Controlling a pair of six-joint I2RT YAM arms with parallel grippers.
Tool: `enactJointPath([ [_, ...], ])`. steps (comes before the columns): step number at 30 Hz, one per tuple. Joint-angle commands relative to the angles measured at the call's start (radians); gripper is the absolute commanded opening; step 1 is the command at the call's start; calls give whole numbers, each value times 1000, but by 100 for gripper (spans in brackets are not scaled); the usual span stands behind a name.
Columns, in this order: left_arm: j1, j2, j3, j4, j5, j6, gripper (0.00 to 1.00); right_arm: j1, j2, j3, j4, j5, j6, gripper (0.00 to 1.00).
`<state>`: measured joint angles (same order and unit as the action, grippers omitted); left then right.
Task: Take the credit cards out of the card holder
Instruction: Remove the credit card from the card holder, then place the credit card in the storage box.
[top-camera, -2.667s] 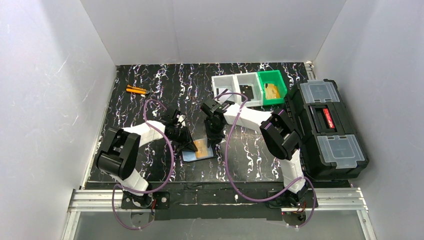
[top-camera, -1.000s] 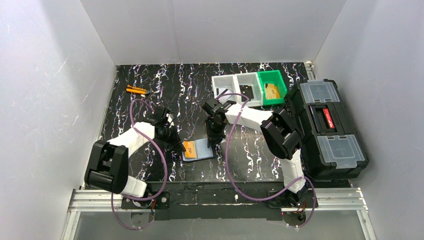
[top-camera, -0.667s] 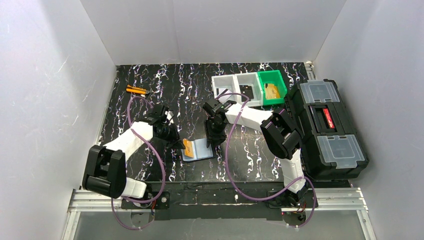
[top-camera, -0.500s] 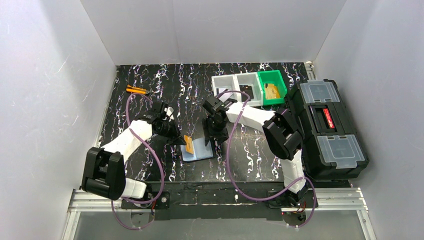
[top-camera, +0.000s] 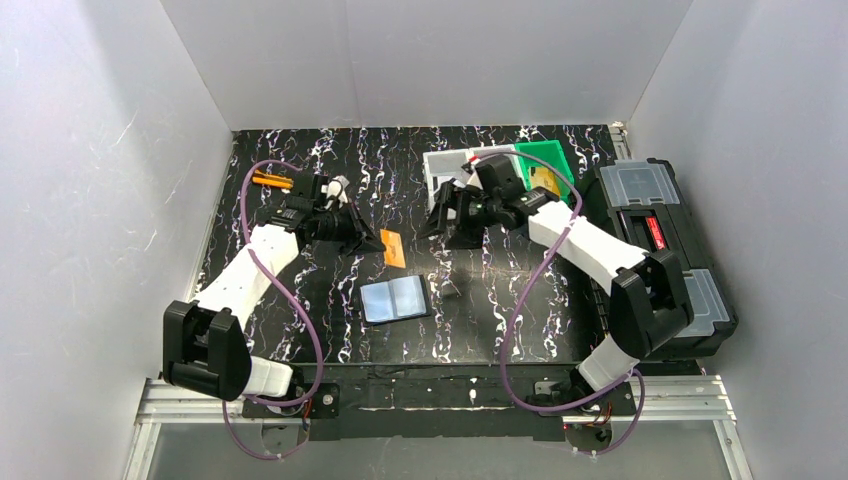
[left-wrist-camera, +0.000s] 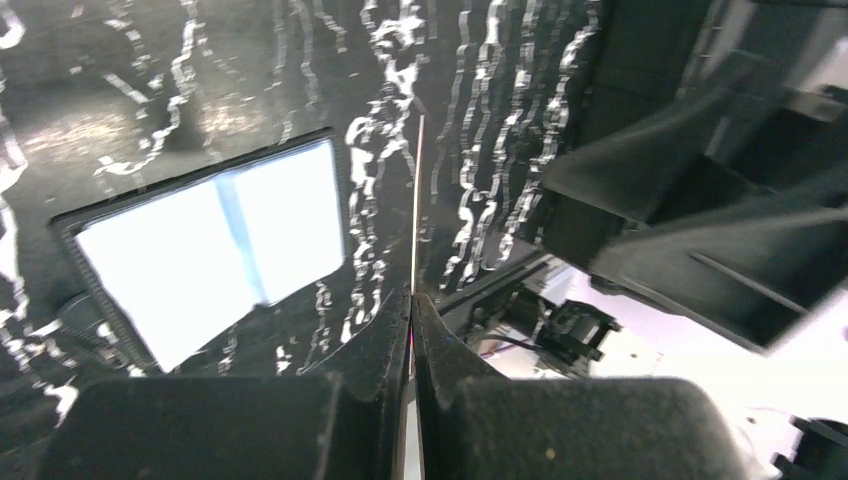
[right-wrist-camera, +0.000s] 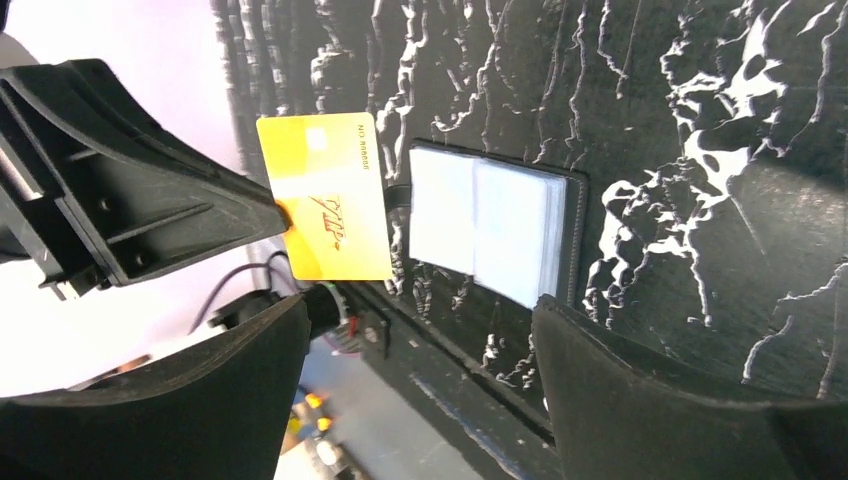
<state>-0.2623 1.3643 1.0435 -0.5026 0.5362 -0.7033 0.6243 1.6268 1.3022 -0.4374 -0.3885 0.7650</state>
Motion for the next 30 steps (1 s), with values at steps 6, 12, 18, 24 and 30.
enactJointPath([
  [6,13,-44,28,239,225,-237,0,-72,-75,-238,590,-338,343,83],
  [12,15,-40,-4,355,297,-347,0,-83,-54,-314,889,-390,553,73],
  [18,14,-40,-15,399,320,-385,0,-83,-21,-329,1041,-403,672,53],
  [24,15,-52,-30,392,338,-373,0,-83,-12,-309,1006,-410,649,18],
  [30,14,-79,-30,325,329,-311,11,-83,-56,-278,788,-359,483,1],
])
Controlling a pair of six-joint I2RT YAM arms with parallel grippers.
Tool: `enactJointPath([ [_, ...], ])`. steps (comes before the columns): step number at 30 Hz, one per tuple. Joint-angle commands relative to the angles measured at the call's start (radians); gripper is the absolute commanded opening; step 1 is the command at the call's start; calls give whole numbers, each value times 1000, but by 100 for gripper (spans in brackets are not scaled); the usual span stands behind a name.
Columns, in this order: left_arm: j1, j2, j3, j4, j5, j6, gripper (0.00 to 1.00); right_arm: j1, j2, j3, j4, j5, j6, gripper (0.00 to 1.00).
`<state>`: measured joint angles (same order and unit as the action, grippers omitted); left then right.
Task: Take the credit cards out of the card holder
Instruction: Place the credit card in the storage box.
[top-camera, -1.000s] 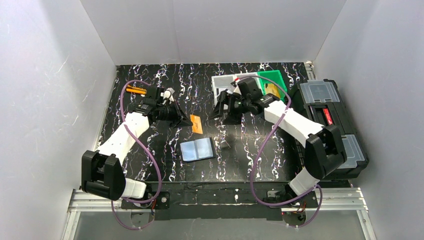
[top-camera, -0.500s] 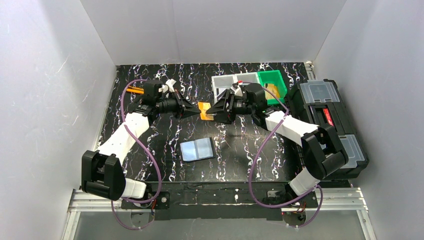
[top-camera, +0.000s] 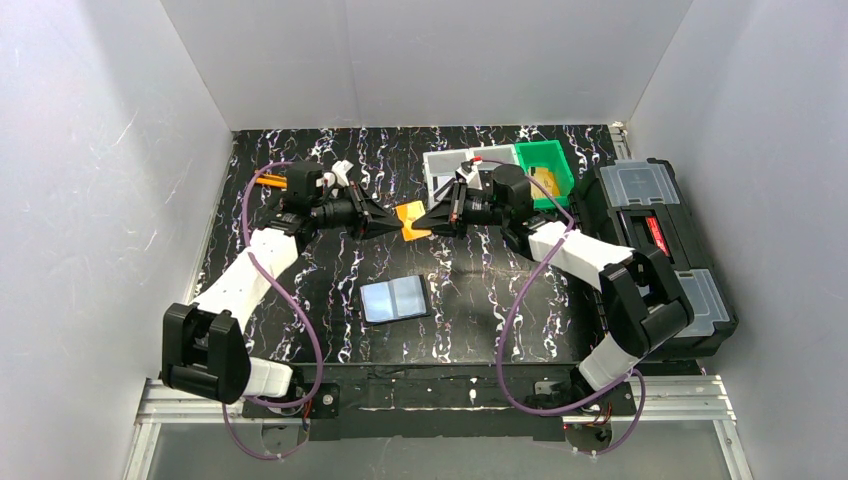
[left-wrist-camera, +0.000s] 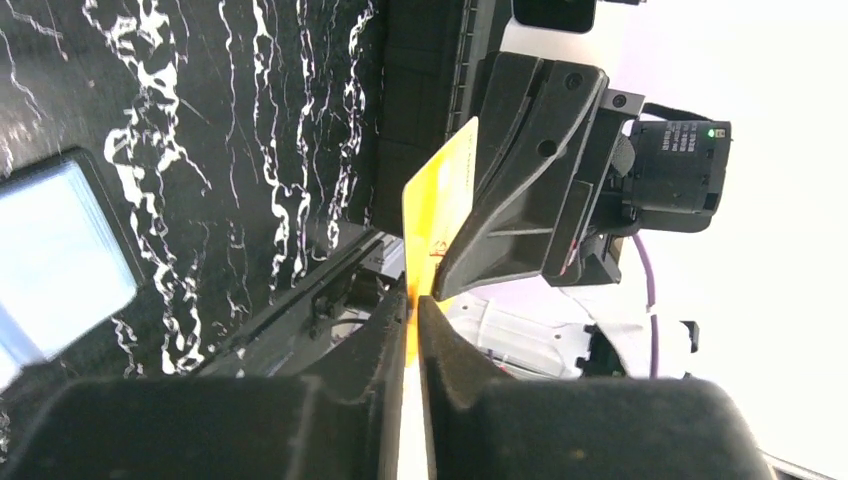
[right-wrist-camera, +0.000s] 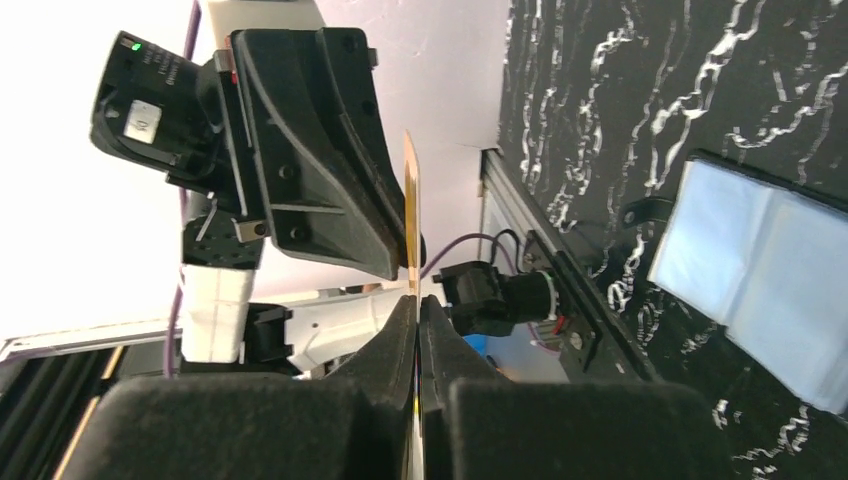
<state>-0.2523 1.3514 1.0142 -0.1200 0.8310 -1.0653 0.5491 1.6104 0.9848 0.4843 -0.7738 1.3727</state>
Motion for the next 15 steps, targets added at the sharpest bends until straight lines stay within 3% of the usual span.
enactJointPath([
  [1,4,-72,1,-82,24,69,25,-8,-49,52,-190,43,-162,1],
  [4,4,-93,20,-188,-24,148,64,-10,-75,84,-344,108,-280,1],
  [6,5,-100,43,-265,-71,202,75,-14,-87,100,-443,157,-359,1],
  [10,5,-96,91,-399,-152,292,81,-24,-91,161,-637,305,-529,1],
  [15,4,-91,138,-507,-217,369,84,-39,-72,287,-867,644,-756,1],
])
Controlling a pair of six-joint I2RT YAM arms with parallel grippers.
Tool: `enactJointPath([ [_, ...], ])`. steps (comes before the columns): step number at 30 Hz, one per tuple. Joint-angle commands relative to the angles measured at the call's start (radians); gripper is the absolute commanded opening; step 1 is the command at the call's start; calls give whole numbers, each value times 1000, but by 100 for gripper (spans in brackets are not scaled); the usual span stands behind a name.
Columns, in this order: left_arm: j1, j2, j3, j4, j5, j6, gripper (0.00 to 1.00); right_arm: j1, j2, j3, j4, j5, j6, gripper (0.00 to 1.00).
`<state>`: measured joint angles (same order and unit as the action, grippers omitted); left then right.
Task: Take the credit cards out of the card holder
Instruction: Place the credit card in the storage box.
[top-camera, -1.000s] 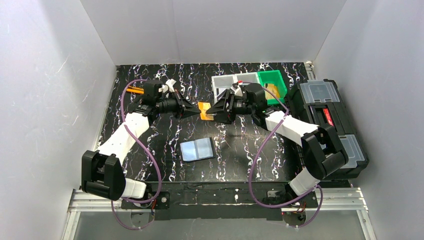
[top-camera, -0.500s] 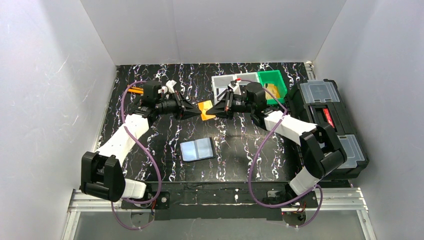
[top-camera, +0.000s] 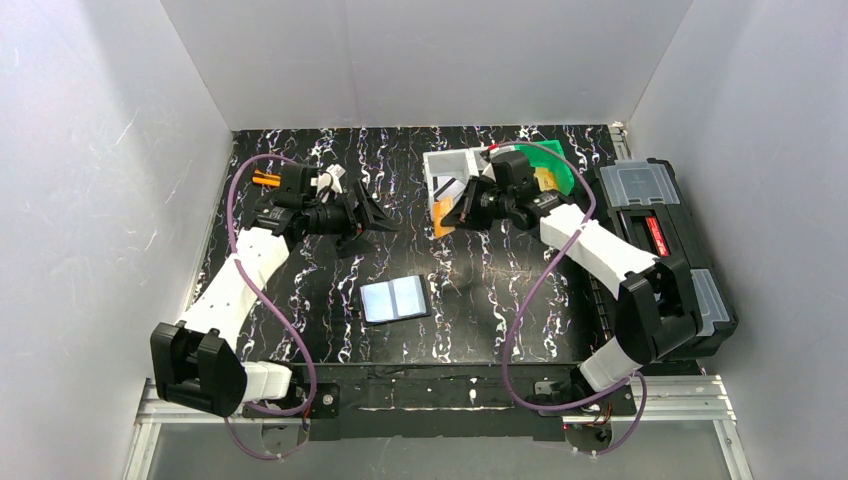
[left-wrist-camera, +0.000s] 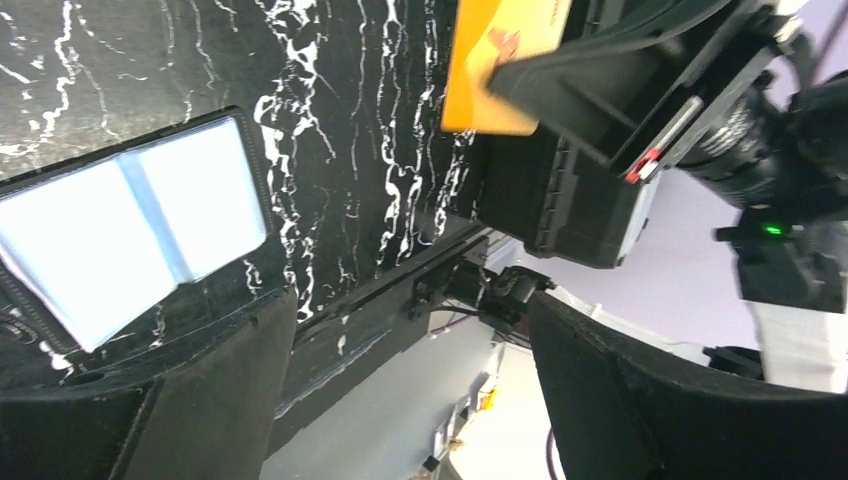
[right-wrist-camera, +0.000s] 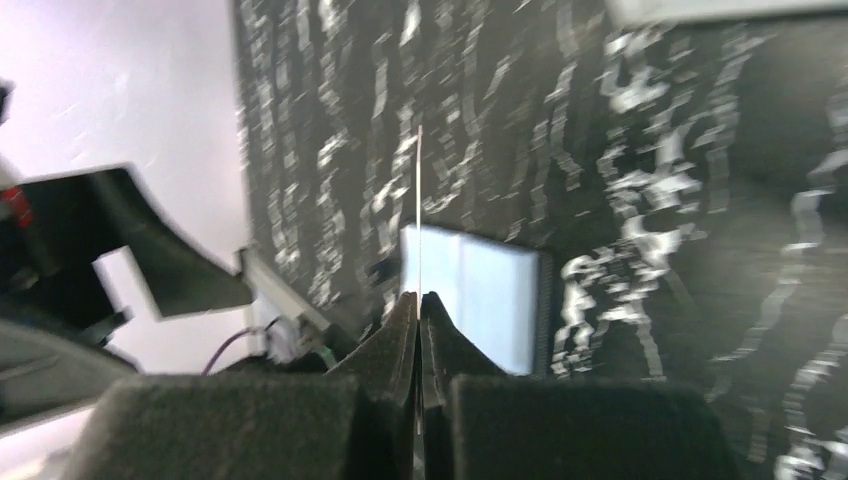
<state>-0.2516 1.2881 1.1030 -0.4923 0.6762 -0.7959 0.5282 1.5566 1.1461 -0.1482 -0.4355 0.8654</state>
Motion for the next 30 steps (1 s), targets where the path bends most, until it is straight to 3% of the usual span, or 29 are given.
enactJointPath([
  [1,4,-30,48,-140,-63,105,84,-28,-7,159,-280,370,-290,1],
  [6,4,-39,28,-150,-55,132,85,-95,80,353,-484,685,-442,1],
  [12,3,-45,16,-161,-33,162,85,-184,221,503,-538,939,-592,1],
  [22,3,-41,19,-168,-18,181,85,-290,519,791,-597,1050,-697,1],
  [30,4,-29,17,-167,-8,189,86,-312,629,916,-622,1042,-736,1],
])
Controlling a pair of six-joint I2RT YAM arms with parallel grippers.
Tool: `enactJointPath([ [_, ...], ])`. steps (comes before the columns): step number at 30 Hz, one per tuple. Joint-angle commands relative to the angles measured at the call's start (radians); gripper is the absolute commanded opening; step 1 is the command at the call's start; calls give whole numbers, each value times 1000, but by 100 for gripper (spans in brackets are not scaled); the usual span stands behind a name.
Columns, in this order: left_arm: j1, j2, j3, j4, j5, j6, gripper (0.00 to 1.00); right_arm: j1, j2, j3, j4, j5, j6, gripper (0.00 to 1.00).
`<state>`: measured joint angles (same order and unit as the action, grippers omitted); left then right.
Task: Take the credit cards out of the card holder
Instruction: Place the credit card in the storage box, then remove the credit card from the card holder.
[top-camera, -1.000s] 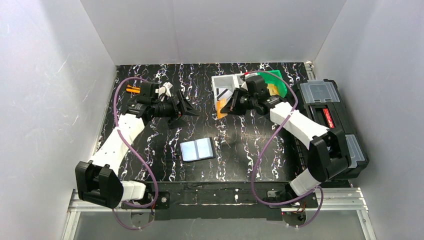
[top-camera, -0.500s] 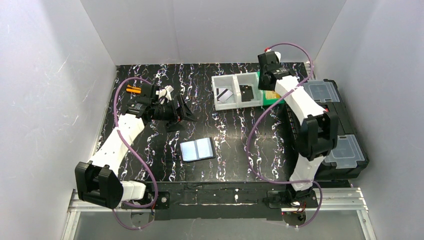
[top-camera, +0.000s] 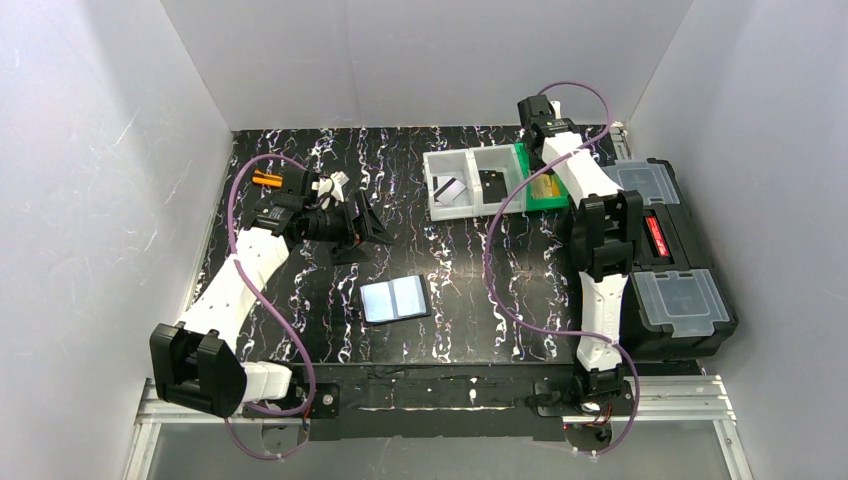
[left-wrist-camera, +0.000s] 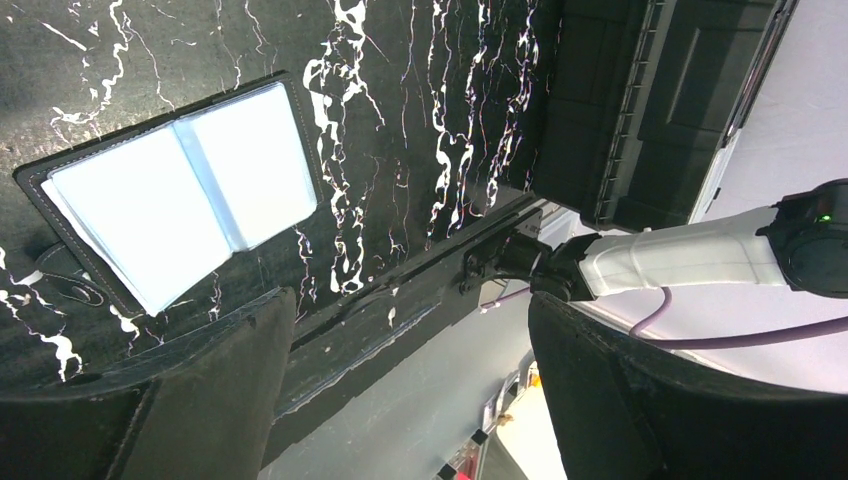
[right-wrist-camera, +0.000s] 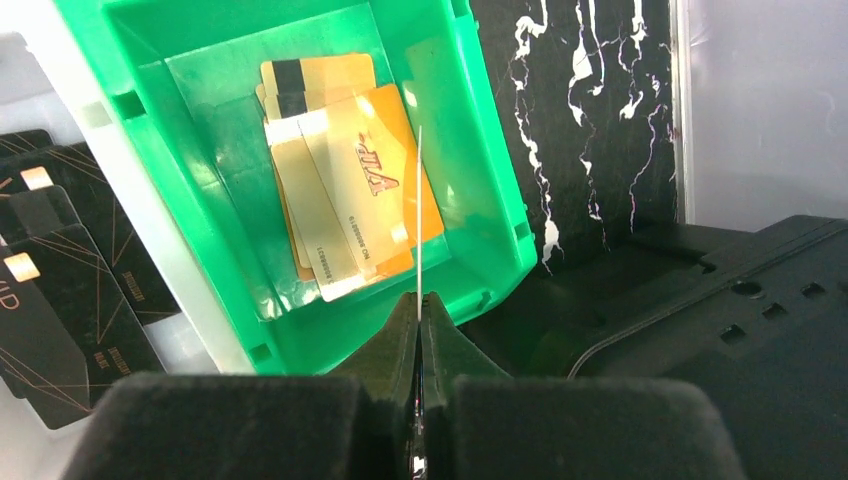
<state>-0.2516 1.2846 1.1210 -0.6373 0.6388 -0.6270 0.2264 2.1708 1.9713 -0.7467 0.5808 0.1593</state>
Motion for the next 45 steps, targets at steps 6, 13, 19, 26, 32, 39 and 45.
enactJointPath([
  [6,4,-35,-8,-32,30,24,85,-18,31,122,-37,7,-34,27],
  [13,3,-31,-9,-32,29,18,86,-13,-12,242,-156,-96,31,91],
  [19,-1,-28,-24,-31,-26,11,86,-3,-137,246,-203,-241,119,98],
  [26,-54,-1,-49,-32,-143,13,86,49,-301,63,-193,-362,257,100],
  [32,-192,74,-43,-33,-322,4,86,93,-488,-242,-62,-482,340,100],
  [39,-369,219,1,-38,-562,-16,77,93,-667,-523,31,-546,363,100],
  [45,-468,345,65,-45,-674,-7,63,93,-773,-675,70,-614,377,100],
])
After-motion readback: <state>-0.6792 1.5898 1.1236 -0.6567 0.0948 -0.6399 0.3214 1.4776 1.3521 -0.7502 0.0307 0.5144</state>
